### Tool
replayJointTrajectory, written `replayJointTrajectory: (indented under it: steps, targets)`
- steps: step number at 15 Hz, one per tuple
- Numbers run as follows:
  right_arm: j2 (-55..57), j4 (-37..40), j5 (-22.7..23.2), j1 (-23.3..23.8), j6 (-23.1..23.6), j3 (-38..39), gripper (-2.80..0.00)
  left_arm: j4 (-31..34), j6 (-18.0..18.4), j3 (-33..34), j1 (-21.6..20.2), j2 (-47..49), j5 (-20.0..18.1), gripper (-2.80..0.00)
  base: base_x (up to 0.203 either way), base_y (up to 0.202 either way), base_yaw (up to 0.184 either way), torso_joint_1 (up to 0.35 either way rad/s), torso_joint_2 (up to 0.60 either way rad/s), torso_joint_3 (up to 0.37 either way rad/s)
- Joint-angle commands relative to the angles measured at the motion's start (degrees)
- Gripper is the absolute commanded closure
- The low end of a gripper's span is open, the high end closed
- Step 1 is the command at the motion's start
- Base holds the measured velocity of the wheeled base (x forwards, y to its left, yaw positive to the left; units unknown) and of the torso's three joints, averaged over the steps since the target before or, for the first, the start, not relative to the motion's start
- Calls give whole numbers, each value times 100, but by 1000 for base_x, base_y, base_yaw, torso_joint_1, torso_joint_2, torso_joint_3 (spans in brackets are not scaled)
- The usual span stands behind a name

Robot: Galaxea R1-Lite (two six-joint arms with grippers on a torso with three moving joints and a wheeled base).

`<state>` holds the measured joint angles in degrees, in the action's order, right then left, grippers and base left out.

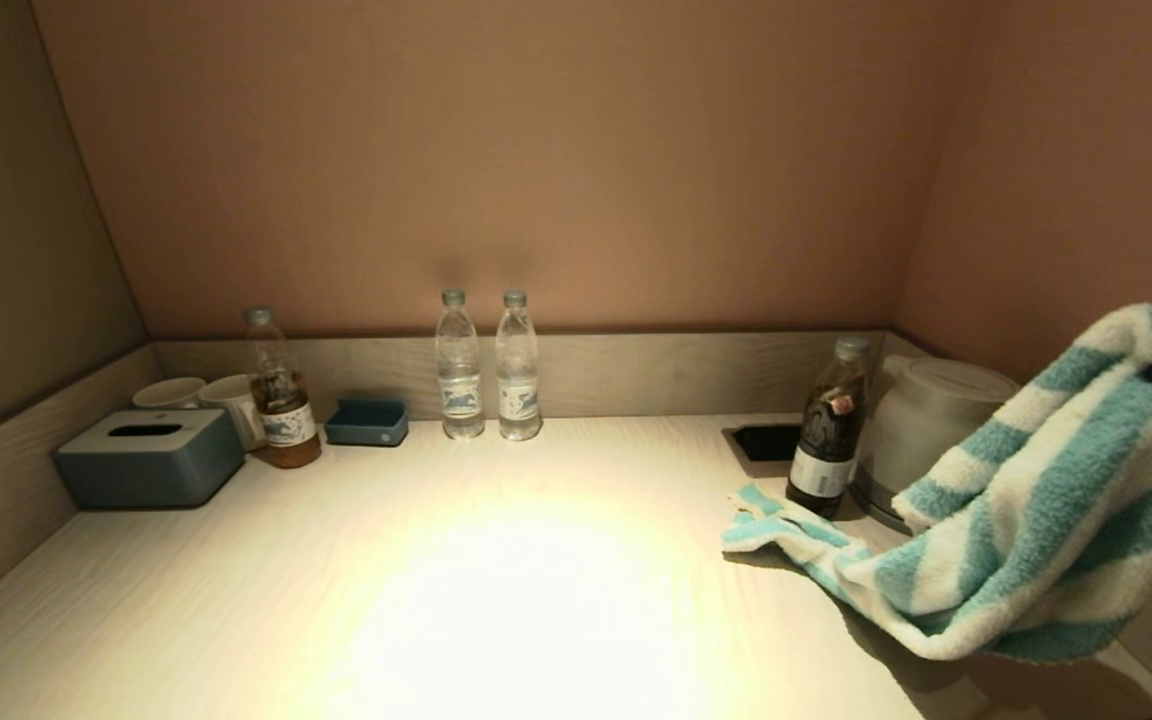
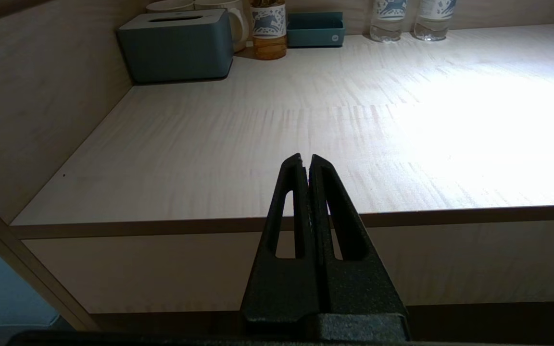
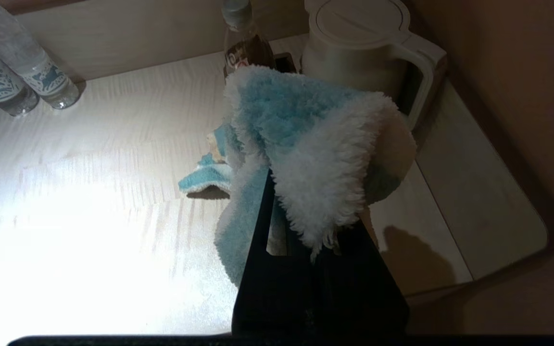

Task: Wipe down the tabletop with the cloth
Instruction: Place the tablecloth

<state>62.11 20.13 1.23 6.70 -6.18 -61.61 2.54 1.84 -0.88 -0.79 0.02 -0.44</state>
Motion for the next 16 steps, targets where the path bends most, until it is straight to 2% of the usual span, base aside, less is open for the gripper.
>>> replayJointTrajectory:
  steps: [1,4,11,16]
  targets:
    - [-50,755,-71,77,3,-62,0,1,1,0,0,6,0,0,0,0,0,0,0,0]
    - [243,199,-314,479,349,-226,0,1,1,0,-9,6,0,0,0,0,0,0,0,0]
    - [1113,168,-307,1248,466,-1442,0,3,1,0,-9,6,0,0,0,0,0,0,0,0]
    - [1277,-106,-255,1527,768,-1398,0,1,1,0,-9,6,0,0,0,0,0,0,0,0]
